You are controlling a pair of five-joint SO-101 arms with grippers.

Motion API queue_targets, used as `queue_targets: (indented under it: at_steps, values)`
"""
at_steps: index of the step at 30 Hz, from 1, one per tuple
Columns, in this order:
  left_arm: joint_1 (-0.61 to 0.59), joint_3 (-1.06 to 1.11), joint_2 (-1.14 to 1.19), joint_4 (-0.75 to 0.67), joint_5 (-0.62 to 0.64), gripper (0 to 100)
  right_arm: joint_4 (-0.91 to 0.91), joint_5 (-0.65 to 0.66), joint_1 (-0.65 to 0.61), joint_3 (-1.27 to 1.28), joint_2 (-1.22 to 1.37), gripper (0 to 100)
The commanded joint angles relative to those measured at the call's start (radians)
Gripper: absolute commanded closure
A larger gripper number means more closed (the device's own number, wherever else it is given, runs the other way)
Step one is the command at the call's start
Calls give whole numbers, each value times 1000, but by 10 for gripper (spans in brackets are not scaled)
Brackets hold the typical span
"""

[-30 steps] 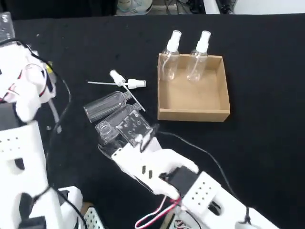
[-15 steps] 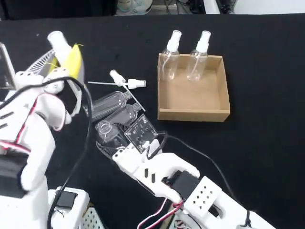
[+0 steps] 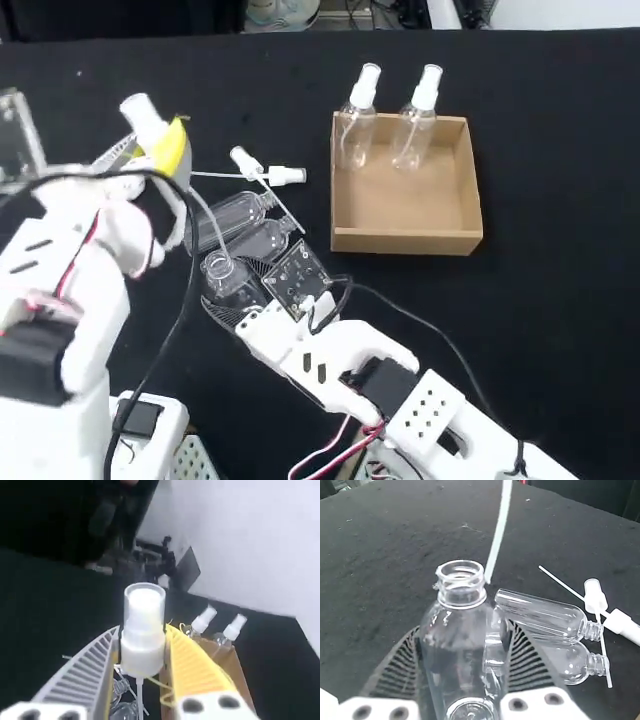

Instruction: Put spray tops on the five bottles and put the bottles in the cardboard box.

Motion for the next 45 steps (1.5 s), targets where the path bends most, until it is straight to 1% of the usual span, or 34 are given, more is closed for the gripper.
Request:
queue_targets:
  at_steps: [1, 3, 6, 9, 13, 15, 21, 26, 30, 34, 40, 42, 45]
  values:
    - [-13, 51, -126, -25, 14, 970, -29, -6, -6, -2, -35, 988]
    - [-16, 82, -167, -44, 9, 970, -29, -6, -6, -2, -35, 988]
    - [-21, 142, -203, -117, 8, 970, -31, -6, -6, -2, -35, 988]
    - [-21, 142, -212, -149, 8, 970, -31, -6, -6, -1, -35, 988]
    - [-22, 67, -212, -132, -11, 970, -31, -6, -6, 1, -35, 988]
    - [-21, 41, -212, -89, -40, 970, -31, -6, -6, 1, -35, 988]
    - [-15, 56, -215, 12, -43, 970, -31, -6, -6, 1, -35, 988]
    - [-13, 130, -212, 2, -43, 970, -31, -6, -6, 1, -35, 988]
    - [-10, 219, -219, -84, -41, 970, -31, -6, -6, 1, -35, 988]
    - [79, 252, -221, -77, -41, 970, -31, -6, -6, -7, -35, 988]
    - [147, 263, -216, 21, -51, 969, -31, -5, -6, -8, -35, 988]
    - [151, 269, -210, 46, -51, 942, -25, -5, -6, -16, -35, 988]
    - [148, 292, -221, 63, -51, 853, -23, -6, 0, -22, -35, 988]
